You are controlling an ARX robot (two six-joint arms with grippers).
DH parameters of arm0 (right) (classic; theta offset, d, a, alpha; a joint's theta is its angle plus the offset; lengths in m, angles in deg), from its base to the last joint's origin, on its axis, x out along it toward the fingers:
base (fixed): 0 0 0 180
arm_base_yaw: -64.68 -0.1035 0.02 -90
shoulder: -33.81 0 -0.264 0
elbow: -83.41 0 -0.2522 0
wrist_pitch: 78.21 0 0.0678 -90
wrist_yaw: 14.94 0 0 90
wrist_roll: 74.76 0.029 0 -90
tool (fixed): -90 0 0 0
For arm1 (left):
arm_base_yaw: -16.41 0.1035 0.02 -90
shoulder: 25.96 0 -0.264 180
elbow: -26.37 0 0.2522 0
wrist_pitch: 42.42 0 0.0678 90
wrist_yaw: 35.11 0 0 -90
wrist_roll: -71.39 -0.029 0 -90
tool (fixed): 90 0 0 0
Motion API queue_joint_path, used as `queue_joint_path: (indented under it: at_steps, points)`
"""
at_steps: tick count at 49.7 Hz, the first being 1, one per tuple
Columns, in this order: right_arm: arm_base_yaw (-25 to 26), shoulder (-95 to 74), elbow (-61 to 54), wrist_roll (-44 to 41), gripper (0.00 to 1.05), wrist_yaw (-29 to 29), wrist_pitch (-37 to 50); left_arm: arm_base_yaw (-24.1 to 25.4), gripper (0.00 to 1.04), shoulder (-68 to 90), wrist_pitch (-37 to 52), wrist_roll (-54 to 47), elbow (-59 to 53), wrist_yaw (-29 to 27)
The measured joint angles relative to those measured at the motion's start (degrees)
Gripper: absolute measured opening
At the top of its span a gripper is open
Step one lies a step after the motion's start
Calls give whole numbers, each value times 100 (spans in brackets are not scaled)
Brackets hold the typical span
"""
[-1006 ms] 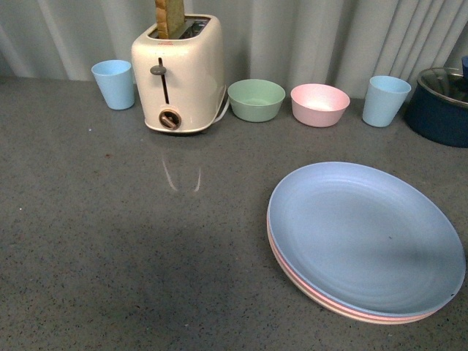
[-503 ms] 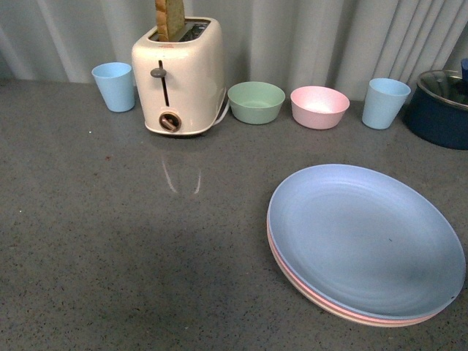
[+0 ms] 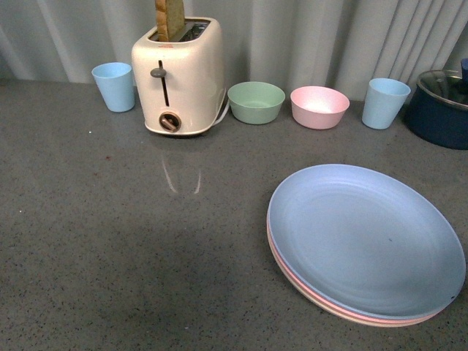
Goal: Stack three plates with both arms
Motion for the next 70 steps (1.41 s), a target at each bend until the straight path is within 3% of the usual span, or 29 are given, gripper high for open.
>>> queue_joint_path:
  at_steps: [9,14,25,32,41,47,49,70]
  points:
    - [0,249,0,0,3,0,-251,0,98,0,0,0,0,0]
    - [-2,1008,2,-4,3,-2,-1193,0,98,0,0,0,0,0]
    - [-2,1204,2,-11,4,0,-1246,0,98,2,0,0,0,0]
    - [-2,1204,2,-9,28,0,-1246,0,98,0,0,0,0,0]
    - [-2,1204,2,-9,72,0,-1246,0,98,0,0,0,0,0]
    - [-2,1204,2,-9,95,0,-1246,0,98,0,0,0,0,0]
    - [-2,1204,2,-7,99,0,-1246,0,98,0,0,0,0,0]
    - [-2,1204,2,-9,97,0,-1246,0,98,0,0,0,0,0]
